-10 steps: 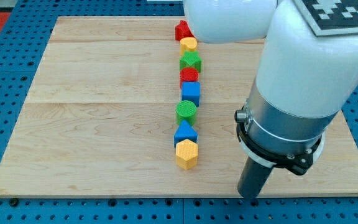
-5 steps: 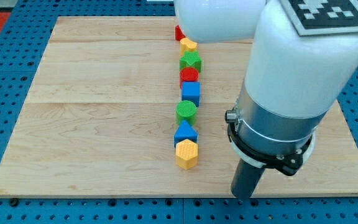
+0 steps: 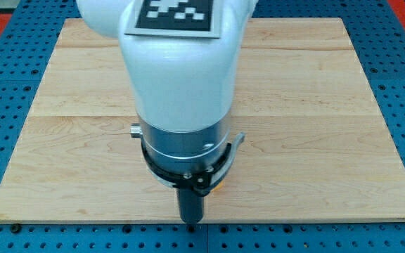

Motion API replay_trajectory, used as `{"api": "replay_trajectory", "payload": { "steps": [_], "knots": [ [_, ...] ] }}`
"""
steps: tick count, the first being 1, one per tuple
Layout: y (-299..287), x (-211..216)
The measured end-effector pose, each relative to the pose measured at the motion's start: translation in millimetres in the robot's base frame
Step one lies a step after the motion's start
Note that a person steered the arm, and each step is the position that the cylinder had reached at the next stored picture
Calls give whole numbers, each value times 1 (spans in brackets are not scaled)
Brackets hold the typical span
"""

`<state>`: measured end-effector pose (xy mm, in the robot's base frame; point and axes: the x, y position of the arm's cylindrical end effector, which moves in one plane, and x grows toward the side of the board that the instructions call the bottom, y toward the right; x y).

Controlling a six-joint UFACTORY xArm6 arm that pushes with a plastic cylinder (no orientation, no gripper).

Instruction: Move yellow hexagon to the bottom right of the board

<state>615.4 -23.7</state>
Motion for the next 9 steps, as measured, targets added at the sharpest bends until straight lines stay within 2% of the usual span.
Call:
{"api": "replay_trajectory", "payload": {
  "steps": [2, 4, 6, 9],
  "knots": [
    [-23, -28],
    [-15, -66],
    [28, -66],
    [38, -38]
  ]
}}
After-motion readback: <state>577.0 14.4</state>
